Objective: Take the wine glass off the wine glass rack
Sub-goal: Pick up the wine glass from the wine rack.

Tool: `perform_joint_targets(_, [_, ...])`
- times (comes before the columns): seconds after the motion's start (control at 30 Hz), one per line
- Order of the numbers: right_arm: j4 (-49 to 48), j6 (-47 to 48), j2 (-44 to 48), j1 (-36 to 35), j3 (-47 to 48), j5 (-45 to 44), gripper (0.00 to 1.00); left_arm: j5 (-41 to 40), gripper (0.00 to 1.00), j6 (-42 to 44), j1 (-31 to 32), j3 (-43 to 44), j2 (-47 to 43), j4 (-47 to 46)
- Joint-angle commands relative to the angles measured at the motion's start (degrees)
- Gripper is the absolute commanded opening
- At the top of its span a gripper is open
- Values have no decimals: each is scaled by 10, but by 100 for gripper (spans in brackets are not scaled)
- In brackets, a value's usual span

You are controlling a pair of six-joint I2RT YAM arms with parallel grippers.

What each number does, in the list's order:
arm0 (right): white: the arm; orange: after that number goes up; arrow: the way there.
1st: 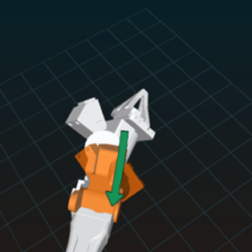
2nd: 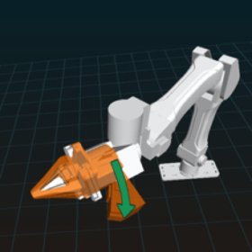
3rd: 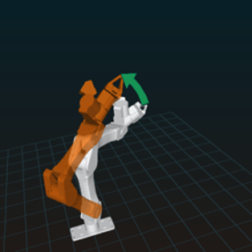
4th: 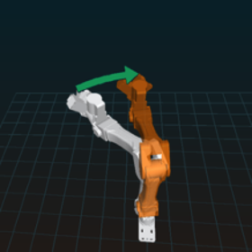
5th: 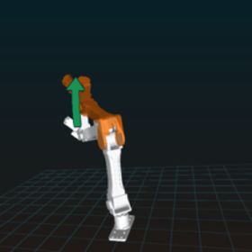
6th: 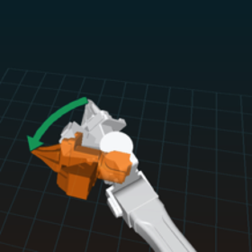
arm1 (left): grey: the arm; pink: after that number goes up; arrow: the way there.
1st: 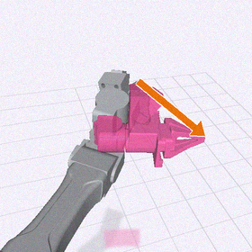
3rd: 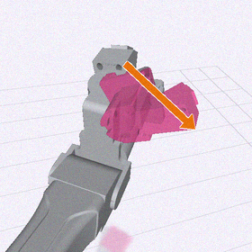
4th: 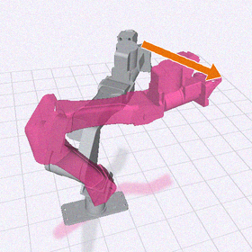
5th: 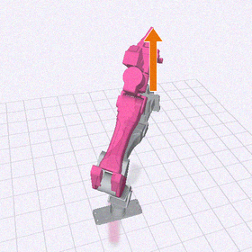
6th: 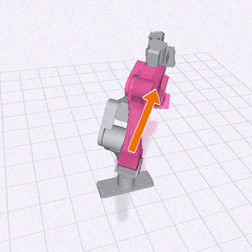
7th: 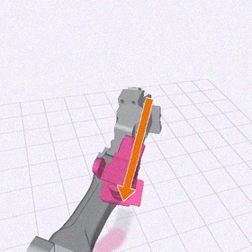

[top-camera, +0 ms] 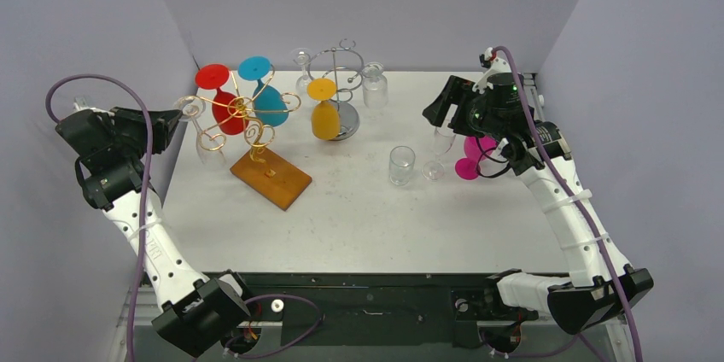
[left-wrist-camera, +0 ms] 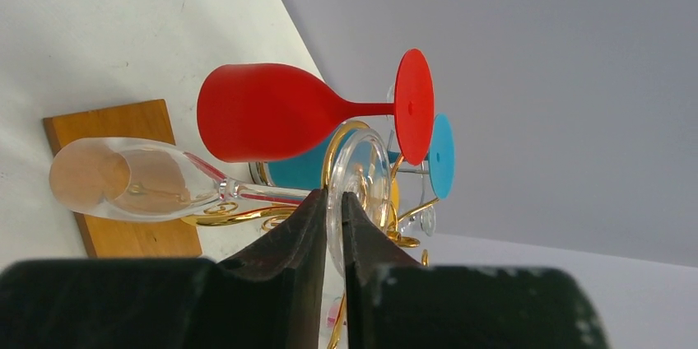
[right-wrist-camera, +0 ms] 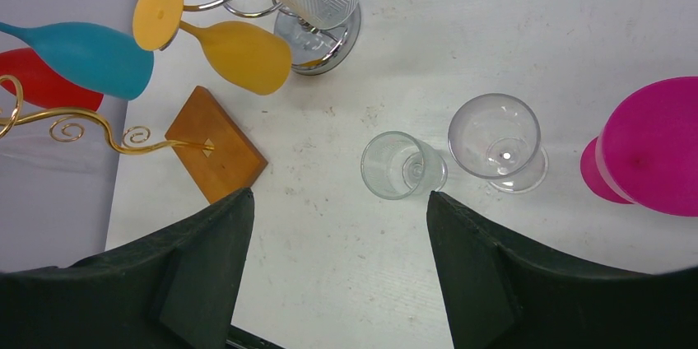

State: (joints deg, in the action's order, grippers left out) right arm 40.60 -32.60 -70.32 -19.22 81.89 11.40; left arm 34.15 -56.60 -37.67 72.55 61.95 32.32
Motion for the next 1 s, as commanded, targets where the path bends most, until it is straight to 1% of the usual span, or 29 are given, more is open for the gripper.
perform_joint_targets(0.0, [-22,5,13,-3,-2,-12,72,29,8,-10,-3,11,-9,-12])
perform_joint_targets(0.07, [-23,5,13,-3,-3,-12,72,31,11,-15,-3,9,-12,-11])
perform_joint_targets(0.1, [-23,5,12,-3,-3,-12,72,31,14,-16,-3,8,-13,-11])
perform_joint_targets(0.2, [-23,4,9,-3,-2,-11,72,35,19,-22,-3,1,-18,-13])
perform_joint_targets(0.23, [-23,4,9,-3,-2,-11,72,37,22,-23,-3,-2,-20,-14])
perform_joint_targets(0.37, [-23,3,8,-3,-2,-13,72,36,28,-27,-3,-12,-25,-13])
perform_joint_targets(0.53, [-22,4,7,-3,-2,-15,72,31,27,-27,-3,-21,-34,-6])
perform_joint_targets(0.73, [-23,4,5,-3,-5,-16,72,26,23,-21,-3,-25,-45,12])
perform_joint_targets(0.97, [-24,4,3,-3,-7,-16,72,31,19,-30,-2,-29,-50,9])
